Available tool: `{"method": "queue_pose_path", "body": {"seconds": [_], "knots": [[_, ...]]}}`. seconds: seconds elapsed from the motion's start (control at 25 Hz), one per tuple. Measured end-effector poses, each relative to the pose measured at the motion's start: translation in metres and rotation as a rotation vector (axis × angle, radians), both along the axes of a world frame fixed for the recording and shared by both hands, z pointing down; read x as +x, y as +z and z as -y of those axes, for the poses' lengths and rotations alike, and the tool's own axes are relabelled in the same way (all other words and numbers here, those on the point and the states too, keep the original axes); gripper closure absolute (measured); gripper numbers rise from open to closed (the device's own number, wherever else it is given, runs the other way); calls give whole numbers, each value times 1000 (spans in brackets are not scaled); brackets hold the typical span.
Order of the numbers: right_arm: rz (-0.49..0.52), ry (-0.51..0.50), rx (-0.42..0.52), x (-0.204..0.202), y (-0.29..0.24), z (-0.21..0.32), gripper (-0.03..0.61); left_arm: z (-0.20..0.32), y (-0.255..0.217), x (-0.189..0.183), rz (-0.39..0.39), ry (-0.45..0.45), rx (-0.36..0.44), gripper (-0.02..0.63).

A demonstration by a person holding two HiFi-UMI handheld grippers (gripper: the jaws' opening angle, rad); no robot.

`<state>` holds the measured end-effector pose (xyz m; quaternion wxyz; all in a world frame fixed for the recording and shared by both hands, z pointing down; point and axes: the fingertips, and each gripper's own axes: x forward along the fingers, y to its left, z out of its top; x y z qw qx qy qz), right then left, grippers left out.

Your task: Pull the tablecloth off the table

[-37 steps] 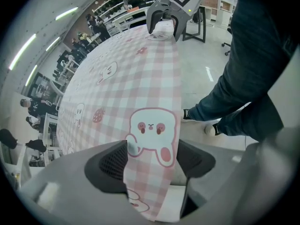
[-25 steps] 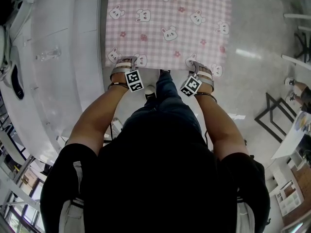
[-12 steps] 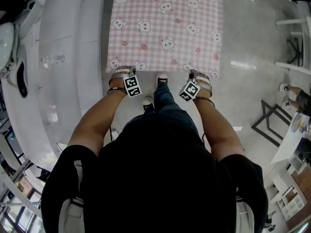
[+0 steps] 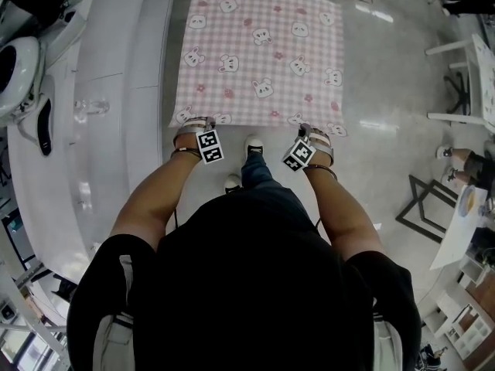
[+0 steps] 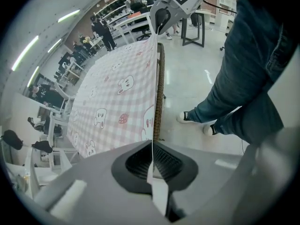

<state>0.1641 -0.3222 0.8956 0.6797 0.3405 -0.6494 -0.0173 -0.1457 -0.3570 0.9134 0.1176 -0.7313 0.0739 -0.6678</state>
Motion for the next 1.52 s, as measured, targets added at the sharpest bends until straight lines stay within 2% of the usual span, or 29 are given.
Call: {"method": "queue_pose_path", "body": {"seconds": [0.52,0.8,1.52], "knots": [[-8,34,39,5,-48,10,551,10,-52,4,-47,-2,34,612],[-1,57,45,4,-70,-17,551,-15,-76,3,-68,-5,38,612],[4,66,105,-21,-111,-92,551,-84,-128,-23,-114,-6,124,612]]}}
